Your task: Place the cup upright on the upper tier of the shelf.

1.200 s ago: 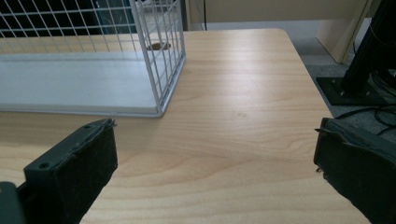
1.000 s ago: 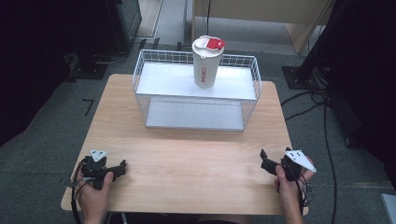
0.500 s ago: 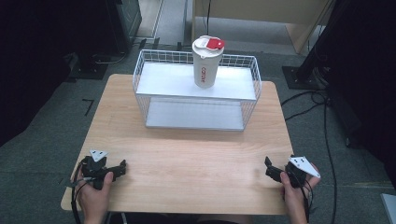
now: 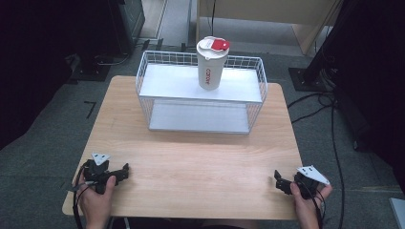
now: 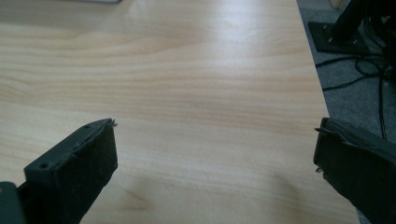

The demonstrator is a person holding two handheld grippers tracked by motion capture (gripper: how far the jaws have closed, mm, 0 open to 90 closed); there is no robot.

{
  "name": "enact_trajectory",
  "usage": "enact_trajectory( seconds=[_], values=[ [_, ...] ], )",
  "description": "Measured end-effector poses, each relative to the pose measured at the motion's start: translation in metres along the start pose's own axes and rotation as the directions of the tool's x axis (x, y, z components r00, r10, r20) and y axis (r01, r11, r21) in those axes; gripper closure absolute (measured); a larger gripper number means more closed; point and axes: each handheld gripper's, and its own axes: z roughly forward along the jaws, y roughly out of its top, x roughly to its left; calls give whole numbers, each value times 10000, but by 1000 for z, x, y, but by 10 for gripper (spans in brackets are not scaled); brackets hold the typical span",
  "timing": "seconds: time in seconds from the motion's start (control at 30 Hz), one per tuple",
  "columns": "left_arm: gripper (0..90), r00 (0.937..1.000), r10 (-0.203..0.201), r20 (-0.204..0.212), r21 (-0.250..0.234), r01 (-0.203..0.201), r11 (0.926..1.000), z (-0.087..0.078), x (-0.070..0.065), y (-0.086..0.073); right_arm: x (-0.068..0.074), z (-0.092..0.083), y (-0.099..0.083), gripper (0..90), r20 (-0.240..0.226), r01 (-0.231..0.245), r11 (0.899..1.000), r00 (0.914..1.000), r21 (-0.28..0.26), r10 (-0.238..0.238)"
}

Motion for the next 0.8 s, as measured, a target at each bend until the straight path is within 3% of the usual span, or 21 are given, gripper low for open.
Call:
enact_trajectory(
  seconds=[0.07, 0.2, 0.27, 0.43, 0.8],
  values=[
    [0, 10000, 4, -1, -1, -4, 10000, 0, 0, 0, -1, 0, -1, 0, -232, -48, 9996, 9997, 287, 55],
    [0, 10000, 6, -4, -2, -6, 10000, 0, 0, 0, -2, 0, -2, 11, -237, 87, 9985, 9997, 542, -75],
    [0, 10000, 6, -1, -3, -6, 10000, 0, 0, 0, -1, 0, -3, 64, -251, 234, 9966, 9995, 789, -215],
    [0, 10000, -6, -5, -14, 5, 10000, 0, 0, 0, 0, 1, -4, 61, -424, 318, 9924, 9987, 1190, -269],
    [0, 10000, -15, -5, -13, 15, 10000, 0, 0, 0, 0, -1, -5, 54, -593, 408, 9911, 9977, 1265, -335]
  ],
)
